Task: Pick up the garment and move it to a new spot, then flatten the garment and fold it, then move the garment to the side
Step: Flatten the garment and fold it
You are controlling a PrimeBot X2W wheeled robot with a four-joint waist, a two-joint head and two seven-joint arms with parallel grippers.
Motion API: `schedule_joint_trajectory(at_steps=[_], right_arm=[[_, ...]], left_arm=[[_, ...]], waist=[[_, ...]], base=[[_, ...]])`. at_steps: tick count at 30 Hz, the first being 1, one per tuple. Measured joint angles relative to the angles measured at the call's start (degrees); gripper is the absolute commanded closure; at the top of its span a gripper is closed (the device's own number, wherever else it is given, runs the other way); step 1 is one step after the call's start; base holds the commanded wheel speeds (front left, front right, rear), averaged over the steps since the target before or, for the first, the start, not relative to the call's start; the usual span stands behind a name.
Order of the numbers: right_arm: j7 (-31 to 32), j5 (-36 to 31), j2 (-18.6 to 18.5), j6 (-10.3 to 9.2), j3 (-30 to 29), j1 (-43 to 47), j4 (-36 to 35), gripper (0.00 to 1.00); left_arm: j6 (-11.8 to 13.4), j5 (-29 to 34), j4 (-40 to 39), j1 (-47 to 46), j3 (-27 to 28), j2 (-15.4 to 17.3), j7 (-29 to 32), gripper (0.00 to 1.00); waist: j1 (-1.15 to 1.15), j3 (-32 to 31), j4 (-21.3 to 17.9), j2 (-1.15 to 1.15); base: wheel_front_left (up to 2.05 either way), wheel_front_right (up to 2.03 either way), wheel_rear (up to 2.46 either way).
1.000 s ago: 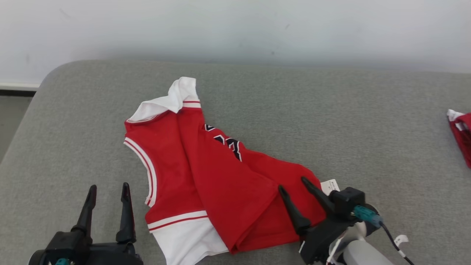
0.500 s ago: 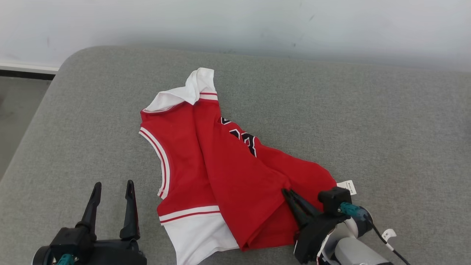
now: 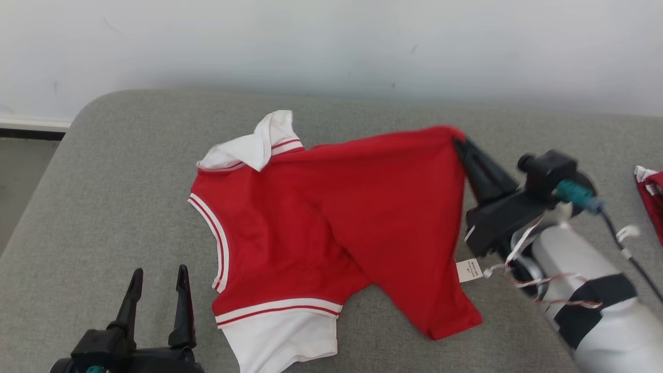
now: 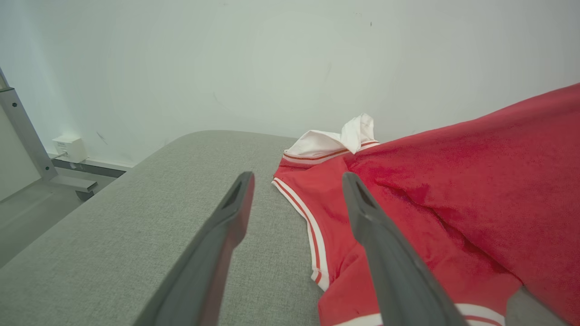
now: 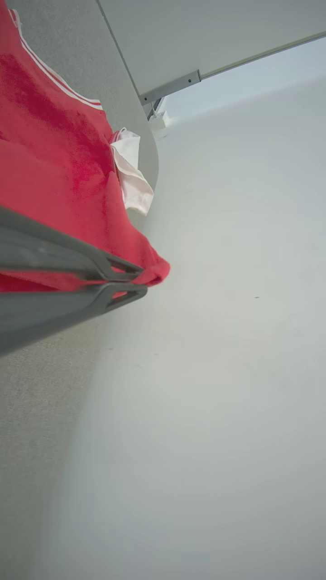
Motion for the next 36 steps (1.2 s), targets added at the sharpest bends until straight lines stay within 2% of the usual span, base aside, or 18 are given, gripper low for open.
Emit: schedule_joint_trajectory(at_steps=[6,12,28,36], right_arm=[[-0.1,0.4,-2.8,0.00,0.7,-2.8,-1.5,1.00],[1.4,1.7,-4.9,0.00,2.8,-6.0,0.1,1.00],[4.5,2.8,-12.2,0.01,11.9,-24.3,10.2,1.00],[4.9,4.6,-14.4,0.01,16.5,-31.0,18.2,1.00]], left_arm=[[-0.2,-0.1,0.3,1.0,0.0,0.0,0.0,0.00],[-0.2,-0.3,0.2,1.3,-0.4,0.0,0.0,0.00],[0.7,-2.7,0.7,-2.9,-6.6,0.0,0.0,0.00],[1.6,-4.2,0.8,-5.1,-9.2,0.0,0.0,0.00]], waist=[[0.00,-1.4,-0.3,0.00],[-0.01,-1.5,-0.2,0.00],[0.00,4.3,2.9,0.00],[0.00,7.6,5.6,0.00]], base=[[0.00,0.00,0.00],[0.00,0.00,0.00],[0.00,0.00,0.00],[0.00,0.00,0.00]])
